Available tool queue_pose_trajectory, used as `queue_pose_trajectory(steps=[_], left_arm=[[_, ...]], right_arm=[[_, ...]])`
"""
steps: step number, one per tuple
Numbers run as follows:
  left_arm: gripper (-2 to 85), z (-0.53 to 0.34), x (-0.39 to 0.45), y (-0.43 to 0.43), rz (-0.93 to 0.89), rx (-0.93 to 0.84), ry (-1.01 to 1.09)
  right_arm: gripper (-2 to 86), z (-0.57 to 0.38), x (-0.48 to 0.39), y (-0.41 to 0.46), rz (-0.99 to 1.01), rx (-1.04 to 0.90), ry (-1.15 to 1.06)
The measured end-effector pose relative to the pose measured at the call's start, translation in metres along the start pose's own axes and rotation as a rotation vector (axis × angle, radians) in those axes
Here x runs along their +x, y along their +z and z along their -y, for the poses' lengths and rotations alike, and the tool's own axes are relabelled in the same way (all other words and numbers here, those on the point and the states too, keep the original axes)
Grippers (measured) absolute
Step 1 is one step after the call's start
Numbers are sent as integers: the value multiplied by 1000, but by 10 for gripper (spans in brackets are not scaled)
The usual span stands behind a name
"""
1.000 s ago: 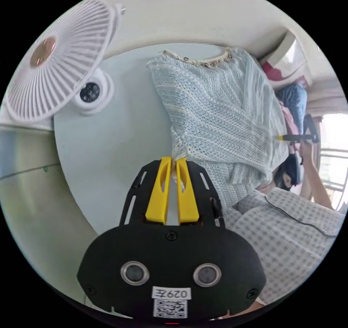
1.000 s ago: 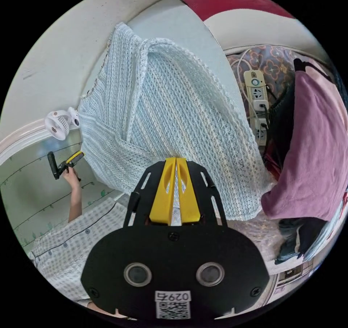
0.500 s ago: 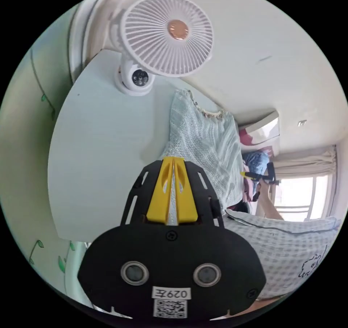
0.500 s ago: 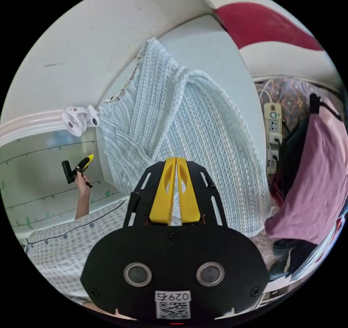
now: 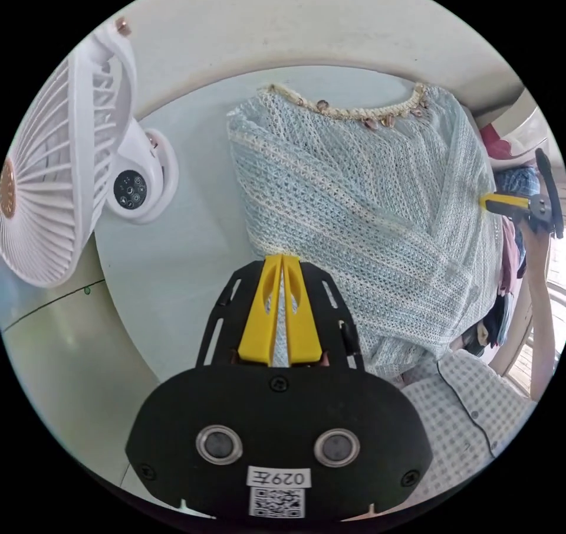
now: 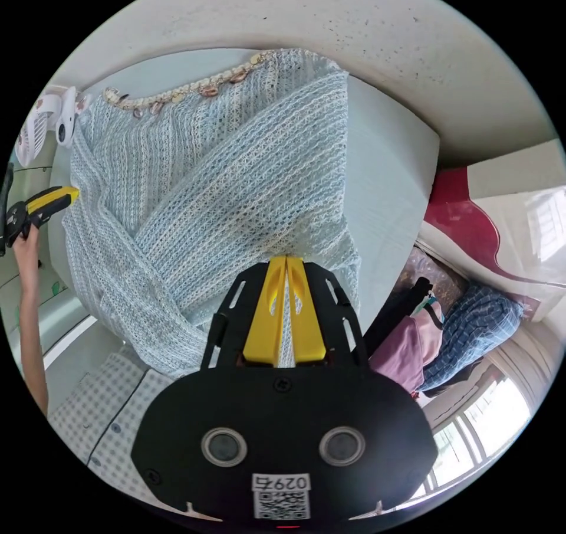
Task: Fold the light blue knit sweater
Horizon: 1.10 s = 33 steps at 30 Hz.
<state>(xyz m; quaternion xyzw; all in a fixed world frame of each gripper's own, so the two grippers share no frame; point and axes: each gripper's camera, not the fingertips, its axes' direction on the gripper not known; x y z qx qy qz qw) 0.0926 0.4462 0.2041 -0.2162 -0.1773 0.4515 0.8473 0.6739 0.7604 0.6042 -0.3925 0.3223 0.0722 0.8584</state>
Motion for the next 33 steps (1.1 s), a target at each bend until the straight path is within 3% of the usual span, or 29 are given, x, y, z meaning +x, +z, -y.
queue_pose_trajectory(steps=[10, 18, 22, 27, 31, 33], left_arm=[[-10, 25, 82, -23, 209, -36, 58], [-10, 51, 169, -19, 653, -34, 270], [-10, 70, 166, -33, 586, -25, 238], [-10, 87, 124, -56, 326, -11, 106], [-10, 84, 118, -57, 306, -35, 150], [-10, 57, 110, -75, 256, 56, 90]], right_arm=[[-5, 44, -35, -9, -117, -32, 20], [-6, 54, -15, -12, -21, -94, 20], [-6, 43, -2, -14, -9, -33, 58], [-6, 38, 32, -18, 63, -14, 126], [-5, 34, 61, -19, 158, -23, 161], [-5, 16, 80, -19, 258, 8, 114]])
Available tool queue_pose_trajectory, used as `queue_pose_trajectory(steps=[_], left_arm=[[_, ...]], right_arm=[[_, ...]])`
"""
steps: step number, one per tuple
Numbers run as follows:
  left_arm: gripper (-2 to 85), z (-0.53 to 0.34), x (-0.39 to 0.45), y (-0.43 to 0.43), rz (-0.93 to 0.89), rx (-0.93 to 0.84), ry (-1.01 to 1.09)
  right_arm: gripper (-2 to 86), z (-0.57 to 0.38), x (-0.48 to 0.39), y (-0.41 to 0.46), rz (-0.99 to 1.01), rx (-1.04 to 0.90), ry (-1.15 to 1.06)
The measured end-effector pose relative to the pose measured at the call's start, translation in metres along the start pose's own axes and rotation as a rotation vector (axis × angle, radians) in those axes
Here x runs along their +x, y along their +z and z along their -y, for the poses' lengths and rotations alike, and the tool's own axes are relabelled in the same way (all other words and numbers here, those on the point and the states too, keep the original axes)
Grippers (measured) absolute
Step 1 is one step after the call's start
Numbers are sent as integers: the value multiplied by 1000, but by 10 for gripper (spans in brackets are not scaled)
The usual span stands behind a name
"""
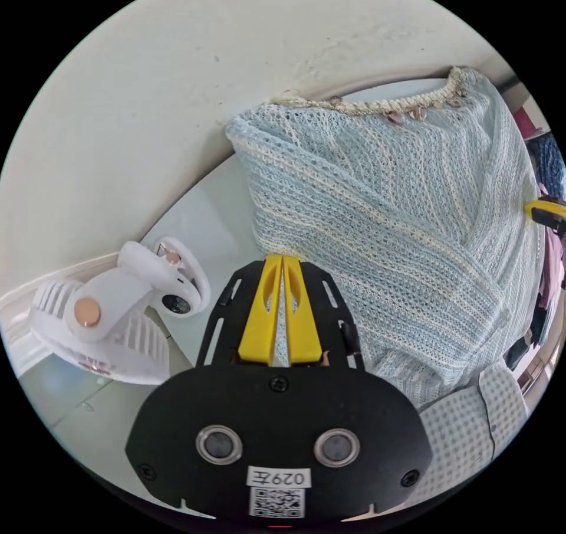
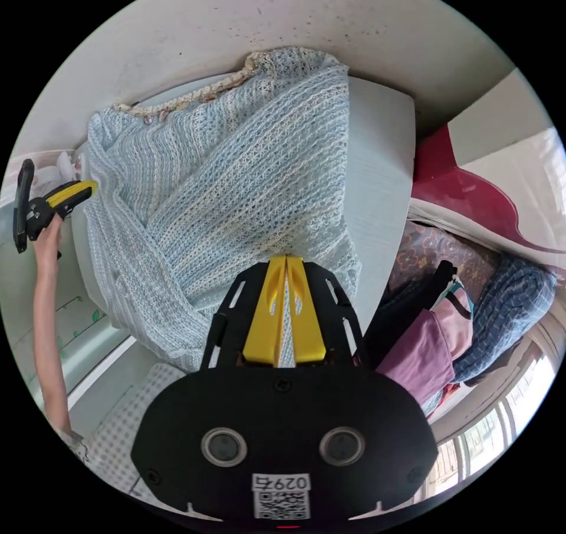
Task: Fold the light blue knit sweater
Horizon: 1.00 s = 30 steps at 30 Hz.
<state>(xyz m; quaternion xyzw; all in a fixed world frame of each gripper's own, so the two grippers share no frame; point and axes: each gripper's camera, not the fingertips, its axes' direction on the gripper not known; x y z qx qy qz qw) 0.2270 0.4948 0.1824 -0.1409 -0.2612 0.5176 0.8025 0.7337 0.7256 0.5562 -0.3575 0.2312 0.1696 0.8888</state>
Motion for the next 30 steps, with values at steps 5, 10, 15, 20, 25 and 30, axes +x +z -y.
queue_pose_trajectory(steps=[5, 10, 15, 20, 25, 30], left_arm=[[-10, -126, -6, -39, -213, 219, -139], [-10, -224, 15, 1, -423, 140, -144], [-10, -249, 32, 18, -584, 148, -206], [-10, -238, 56, 15, -595, 182, -165], [-10, -222, 80, 32, -486, 55, -98], [-10, -222, 85, 32, -472, 45, -84]], right_arm=[[-5, -119, 38, -19, 243, 215, -36], [-1, -187, 52, 21, 496, 152, -65], [39, -172, 15, 44, 409, 18, -182], [48, -167, 3, 59, 293, -34, -194], [7, -182, -4, 43, 193, 22, -252], [5, -184, 36, 13, 192, 111, -118]])
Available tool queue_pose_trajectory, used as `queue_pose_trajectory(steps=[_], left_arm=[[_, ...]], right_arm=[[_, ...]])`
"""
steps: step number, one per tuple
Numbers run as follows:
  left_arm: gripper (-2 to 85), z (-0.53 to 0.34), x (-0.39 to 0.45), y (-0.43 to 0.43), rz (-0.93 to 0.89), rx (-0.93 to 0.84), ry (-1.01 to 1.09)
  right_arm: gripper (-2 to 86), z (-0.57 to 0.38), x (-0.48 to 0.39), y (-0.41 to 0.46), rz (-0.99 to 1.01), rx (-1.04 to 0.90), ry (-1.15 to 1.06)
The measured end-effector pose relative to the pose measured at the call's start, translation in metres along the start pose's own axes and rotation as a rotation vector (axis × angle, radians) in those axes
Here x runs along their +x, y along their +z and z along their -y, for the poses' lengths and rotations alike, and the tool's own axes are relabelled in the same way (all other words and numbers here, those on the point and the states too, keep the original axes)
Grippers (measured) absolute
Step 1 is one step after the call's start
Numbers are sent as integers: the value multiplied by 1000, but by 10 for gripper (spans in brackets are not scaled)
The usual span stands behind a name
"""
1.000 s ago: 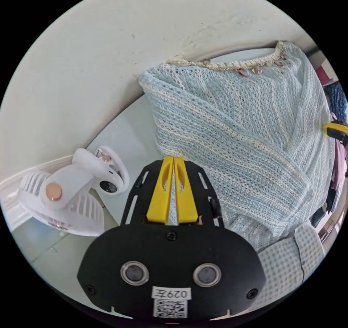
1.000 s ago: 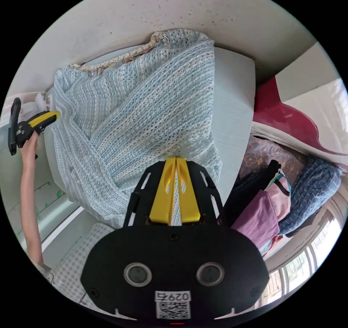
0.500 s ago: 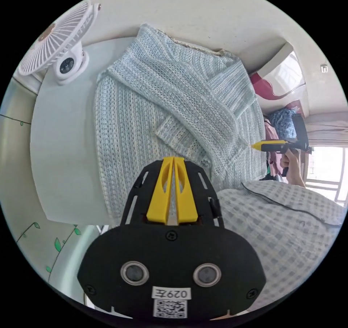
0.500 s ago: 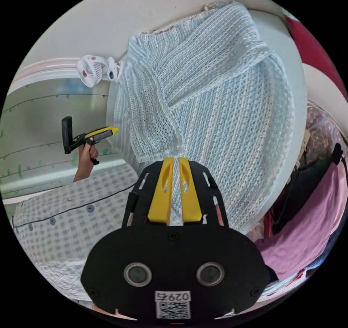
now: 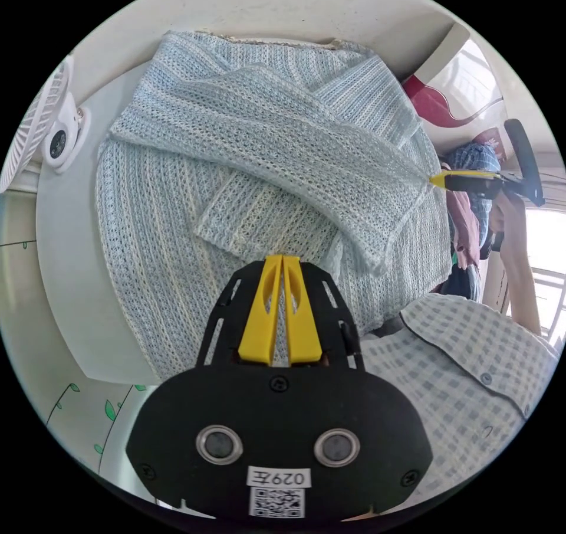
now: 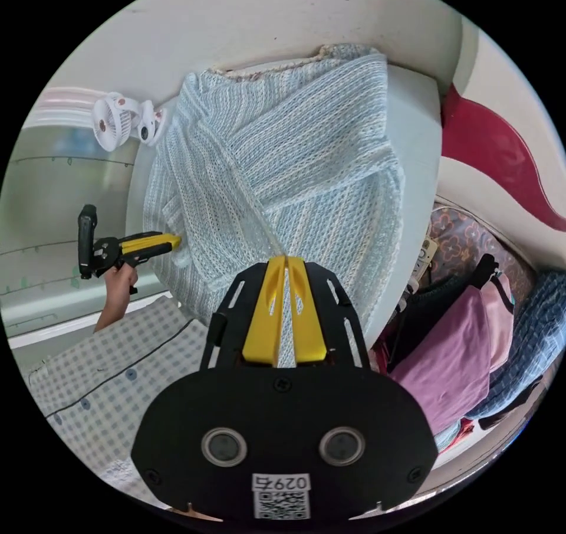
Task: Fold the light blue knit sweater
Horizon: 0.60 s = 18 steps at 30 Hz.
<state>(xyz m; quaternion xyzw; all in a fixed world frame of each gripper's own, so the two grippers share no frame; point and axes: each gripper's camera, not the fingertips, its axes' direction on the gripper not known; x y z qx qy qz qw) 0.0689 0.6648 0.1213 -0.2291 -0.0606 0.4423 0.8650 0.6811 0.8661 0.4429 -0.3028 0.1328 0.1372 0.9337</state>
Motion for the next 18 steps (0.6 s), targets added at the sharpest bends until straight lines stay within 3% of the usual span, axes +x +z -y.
queue_pose_trajectory(steps=[5, 8, 13, 18], left_arm=[[-10, 2, 9, -7, -19, -49, 19], [-10, -9, 40, -31, -7, 50, 117], [-10, -2, 89, -10, 90, 7, 245], [-10, 7, 137, 19, 113, -146, 425]], right_arm=[[24, 0, 41, 5, 51, -97, 89], [54, -26, 39, -9, 81, 23, 135], [22, -45, -41, 37, 249, -40, -108], [10, -53, -121, 114, 160, -229, -271]])
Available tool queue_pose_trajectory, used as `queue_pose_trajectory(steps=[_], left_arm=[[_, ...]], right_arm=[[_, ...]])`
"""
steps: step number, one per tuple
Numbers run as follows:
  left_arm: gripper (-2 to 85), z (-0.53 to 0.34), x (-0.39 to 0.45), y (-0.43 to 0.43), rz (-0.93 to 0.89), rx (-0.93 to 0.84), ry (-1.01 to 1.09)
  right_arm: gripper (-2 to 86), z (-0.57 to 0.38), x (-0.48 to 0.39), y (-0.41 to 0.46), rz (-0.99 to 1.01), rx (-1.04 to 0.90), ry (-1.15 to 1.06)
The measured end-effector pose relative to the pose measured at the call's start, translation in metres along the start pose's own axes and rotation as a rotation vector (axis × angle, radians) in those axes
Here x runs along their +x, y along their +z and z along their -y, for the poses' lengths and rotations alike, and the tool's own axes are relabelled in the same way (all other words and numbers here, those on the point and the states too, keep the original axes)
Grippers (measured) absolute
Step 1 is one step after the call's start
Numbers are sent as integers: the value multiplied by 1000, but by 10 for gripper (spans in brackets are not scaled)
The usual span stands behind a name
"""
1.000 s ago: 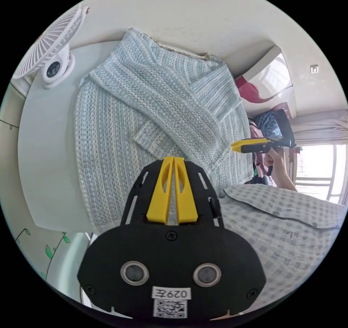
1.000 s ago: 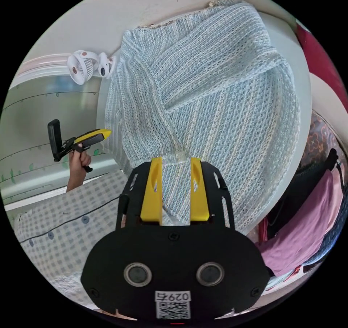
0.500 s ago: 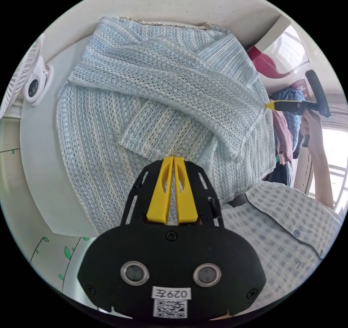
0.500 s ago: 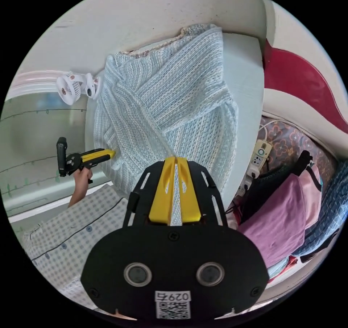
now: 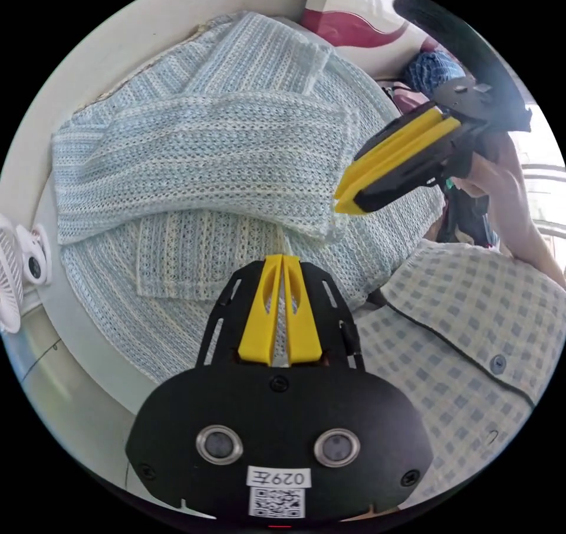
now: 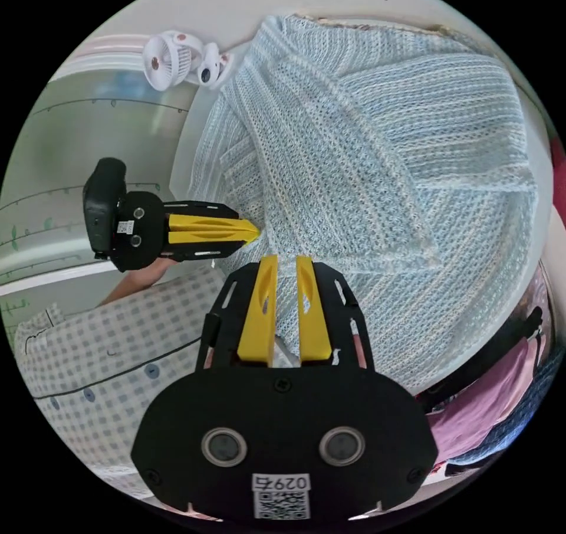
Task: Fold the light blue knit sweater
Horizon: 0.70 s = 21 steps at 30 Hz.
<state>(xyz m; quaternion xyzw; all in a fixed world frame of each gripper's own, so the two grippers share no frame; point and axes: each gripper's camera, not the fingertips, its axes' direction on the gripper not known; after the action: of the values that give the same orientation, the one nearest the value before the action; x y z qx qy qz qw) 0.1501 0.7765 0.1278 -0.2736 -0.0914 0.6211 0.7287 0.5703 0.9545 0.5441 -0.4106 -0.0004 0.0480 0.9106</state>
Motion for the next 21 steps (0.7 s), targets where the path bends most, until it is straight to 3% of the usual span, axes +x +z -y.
queue_pose_trajectory(steps=[4, 8, 12, 14, 18, 21], left_arm=[[-10, 1, 19, -7, 81, 22, 60], [-10, 1, 21, -16, 68, 98, 5], [-10, 14, 30, -10, 50, 36, -1], [-10, 23, 35, -15, 44, -26, -9], [-10, 25, 65, -31, 171, 10, 14], [-10, 31, 89, -26, 266, -49, 73]], right_arm=[[10, -1, -17, 29, -48, -68, -23], [19, -8, -30, 41, 38, -2, -21], [1, -3, -47, 73, -83, -83, -7], [-2, -4, -51, 75, -49, -68, 8], [-4, -18, -73, 61, -155, 88, 11], [-4, -15, -75, 75, -243, 42, 77]])
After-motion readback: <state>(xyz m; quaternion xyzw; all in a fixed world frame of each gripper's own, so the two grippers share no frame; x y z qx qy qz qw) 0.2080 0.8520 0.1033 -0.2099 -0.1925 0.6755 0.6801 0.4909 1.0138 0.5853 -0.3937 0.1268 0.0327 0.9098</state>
